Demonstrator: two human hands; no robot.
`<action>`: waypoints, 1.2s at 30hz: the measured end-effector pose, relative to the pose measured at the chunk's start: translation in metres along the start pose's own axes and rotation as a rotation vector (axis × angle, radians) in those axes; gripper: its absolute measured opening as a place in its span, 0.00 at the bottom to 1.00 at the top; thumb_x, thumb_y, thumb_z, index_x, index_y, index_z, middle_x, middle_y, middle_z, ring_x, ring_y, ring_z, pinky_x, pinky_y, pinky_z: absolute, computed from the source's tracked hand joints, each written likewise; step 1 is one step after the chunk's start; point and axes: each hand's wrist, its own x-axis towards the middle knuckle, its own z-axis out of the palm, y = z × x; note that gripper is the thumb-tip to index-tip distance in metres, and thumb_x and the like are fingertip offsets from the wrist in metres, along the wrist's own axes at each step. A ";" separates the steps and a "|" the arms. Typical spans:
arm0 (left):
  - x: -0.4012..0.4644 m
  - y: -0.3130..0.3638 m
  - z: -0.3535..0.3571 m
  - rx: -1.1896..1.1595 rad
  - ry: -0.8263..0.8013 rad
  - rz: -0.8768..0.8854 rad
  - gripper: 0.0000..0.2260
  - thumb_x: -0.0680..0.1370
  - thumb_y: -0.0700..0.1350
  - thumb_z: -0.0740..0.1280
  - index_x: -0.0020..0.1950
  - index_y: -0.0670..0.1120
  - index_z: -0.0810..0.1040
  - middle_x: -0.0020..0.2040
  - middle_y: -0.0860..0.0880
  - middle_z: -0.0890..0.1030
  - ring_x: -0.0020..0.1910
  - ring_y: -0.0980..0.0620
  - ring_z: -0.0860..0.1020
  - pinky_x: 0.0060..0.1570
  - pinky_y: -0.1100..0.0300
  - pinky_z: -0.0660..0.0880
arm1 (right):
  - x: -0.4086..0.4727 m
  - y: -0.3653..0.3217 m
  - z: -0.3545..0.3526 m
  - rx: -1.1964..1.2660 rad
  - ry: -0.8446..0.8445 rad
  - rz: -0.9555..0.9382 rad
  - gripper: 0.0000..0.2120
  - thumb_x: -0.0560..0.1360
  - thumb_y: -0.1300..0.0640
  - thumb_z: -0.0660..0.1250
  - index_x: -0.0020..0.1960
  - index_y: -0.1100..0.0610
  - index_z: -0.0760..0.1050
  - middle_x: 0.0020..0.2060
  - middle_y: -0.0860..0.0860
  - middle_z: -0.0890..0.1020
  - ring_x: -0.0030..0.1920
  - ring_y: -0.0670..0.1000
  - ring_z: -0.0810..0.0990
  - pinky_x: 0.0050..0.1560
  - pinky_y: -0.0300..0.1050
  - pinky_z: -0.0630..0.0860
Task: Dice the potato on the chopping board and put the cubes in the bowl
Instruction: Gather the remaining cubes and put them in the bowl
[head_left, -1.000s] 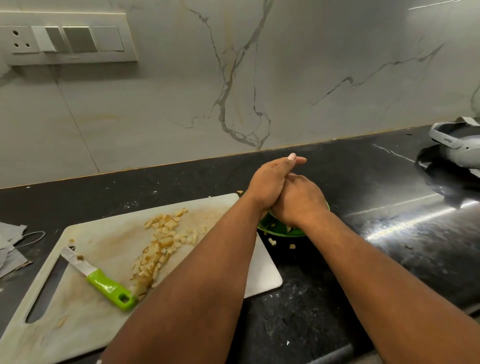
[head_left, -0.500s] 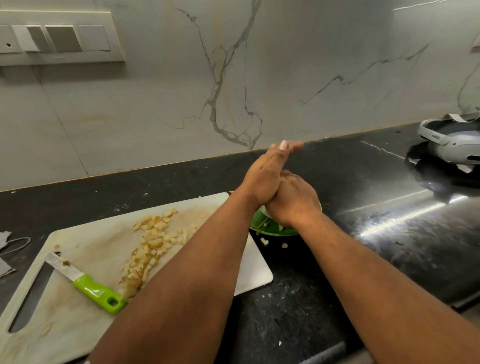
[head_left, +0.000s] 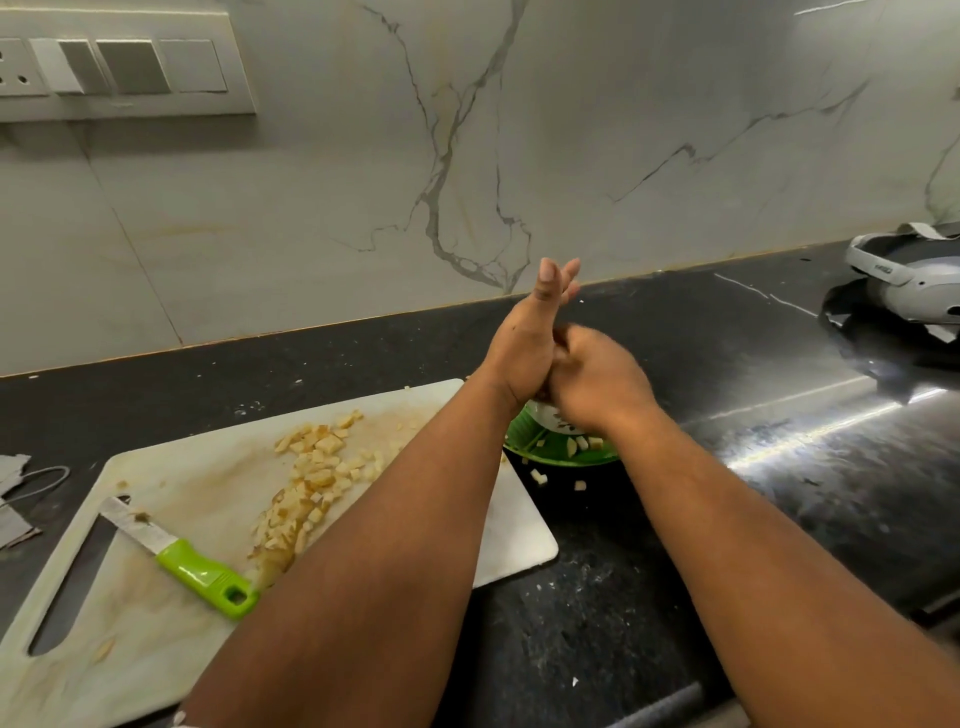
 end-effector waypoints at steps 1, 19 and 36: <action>-0.001 0.000 -0.002 -0.025 0.012 0.002 0.59 0.56 0.87 0.57 0.80 0.54 0.68 0.78 0.47 0.71 0.78 0.50 0.65 0.78 0.48 0.58 | 0.001 0.001 0.000 0.141 0.037 0.029 0.12 0.78 0.48 0.58 0.43 0.51 0.76 0.39 0.51 0.82 0.42 0.55 0.81 0.46 0.57 0.79; 0.008 0.005 -0.024 -0.452 0.304 -0.056 0.42 0.79 0.75 0.40 0.72 0.50 0.78 0.63 0.46 0.84 0.70 0.41 0.76 0.78 0.38 0.59 | 0.008 0.019 -0.012 0.903 0.452 0.101 0.15 0.80 0.56 0.57 0.46 0.54 0.83 0.43 0.53 0.86 0.49 0.51 0.85 0.51 0.45 0.79; -0.134 0.027 -0.212 0.277 0.466 -0.197 0.25 0.83 0.67 0.54 0.58 0.54 0.84 0.55 0.53 0.87 0.56 0.52 0.81 0.60 0.52 0.73 | -0.102 -0.129 0.064 -0.221 -0.619 -0.697 0.30 0.77 0.37 0.64 0.77 0.41 0.62 0.76 0.46 0.63 0.76 0.50 0.59 0.73 0.58 0.61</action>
